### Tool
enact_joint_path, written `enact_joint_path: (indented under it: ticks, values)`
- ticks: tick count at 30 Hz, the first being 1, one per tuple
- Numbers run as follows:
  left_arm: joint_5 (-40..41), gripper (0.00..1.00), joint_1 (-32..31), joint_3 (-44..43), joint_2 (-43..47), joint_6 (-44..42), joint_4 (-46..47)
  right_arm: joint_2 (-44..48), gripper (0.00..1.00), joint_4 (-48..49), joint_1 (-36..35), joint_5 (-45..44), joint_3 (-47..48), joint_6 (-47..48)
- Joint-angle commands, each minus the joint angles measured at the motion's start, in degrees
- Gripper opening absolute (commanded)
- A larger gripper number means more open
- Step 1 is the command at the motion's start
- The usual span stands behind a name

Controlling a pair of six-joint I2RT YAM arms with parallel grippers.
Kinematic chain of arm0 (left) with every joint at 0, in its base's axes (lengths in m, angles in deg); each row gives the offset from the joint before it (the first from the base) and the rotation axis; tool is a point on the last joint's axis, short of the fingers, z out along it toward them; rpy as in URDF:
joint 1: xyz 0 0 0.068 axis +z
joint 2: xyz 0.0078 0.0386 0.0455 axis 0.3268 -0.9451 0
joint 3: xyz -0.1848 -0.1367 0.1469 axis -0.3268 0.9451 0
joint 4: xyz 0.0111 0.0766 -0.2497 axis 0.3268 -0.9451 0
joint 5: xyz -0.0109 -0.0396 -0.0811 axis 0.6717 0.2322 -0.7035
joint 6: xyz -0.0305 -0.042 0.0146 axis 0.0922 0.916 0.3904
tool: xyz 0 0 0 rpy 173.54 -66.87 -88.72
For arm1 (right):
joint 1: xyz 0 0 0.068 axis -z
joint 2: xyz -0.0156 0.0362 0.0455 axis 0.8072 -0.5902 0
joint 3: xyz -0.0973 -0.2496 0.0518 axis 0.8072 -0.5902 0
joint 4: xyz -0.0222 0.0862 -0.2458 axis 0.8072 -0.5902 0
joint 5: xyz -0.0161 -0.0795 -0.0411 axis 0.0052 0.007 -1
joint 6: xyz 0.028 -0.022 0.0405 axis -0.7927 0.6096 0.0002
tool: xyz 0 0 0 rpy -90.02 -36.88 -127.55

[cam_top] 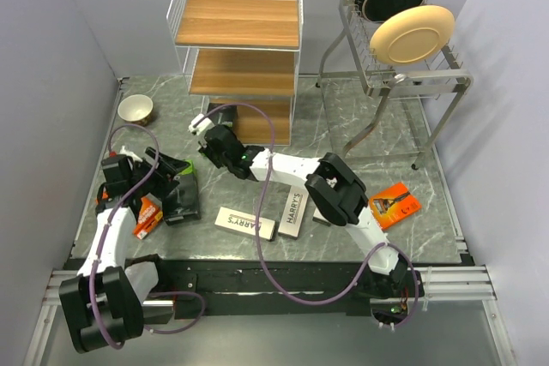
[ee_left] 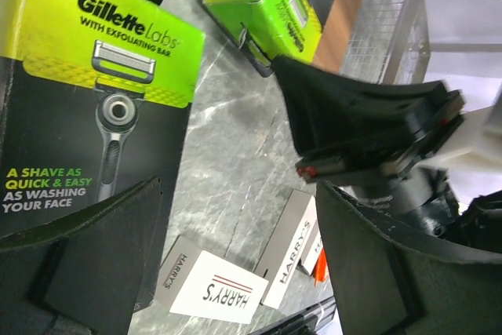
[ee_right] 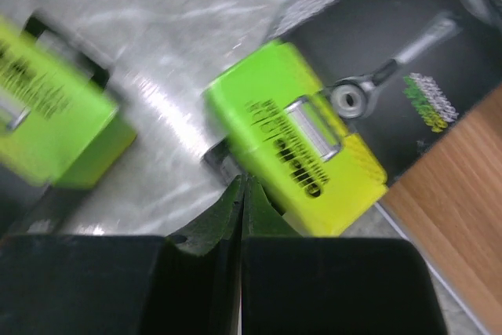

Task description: Place and organize the shaving razors onto the shelf

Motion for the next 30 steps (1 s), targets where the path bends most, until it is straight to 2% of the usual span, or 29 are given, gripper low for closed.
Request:
enact_joint_path:
  ticks: [1, 5, 9, 15, 23, 30]
  values:
    - [-0.97, 0.85, 0.75, -1.74, 2.46, 1.54, 2.01, 6.44, 0.0, -4.83, 0.05, 9.3, -0.66, 9.49]
    - [-1.06, 0.85, 1.36, -1.65, 2.9, 2.16, 2.19, 5.84, 0.0, -6.51, 0.05, 10.11, -0.58, 11.78]
    - [-1.23, 0.85, 2.33, -2.35, 2.9, 2.25, 1.75, 0.83, 0.0, -10.55, 0.14, 5.2, 5.9, 15.28]
    - [-1.85, 0.85, 2.6, -3.06, 2.64, 1.64, 1.05, -4.98, 0.0, -11.35, 1.54, -0.26, 11.89, 18.02]
    - [-1.59, 0.86, 2.6, -2.0, 2.64, 2.34, 1.92, -8.41, 0.0, -8.89, 3.39, -6.5, 16.47, 22.33]
    - [-1.32, 0.88, 2.77, -1.83, 3.08, 1.99, 1.49, -8.5, 0.0, -6.34, 3.92, -6.78, 16.12, 23.39]
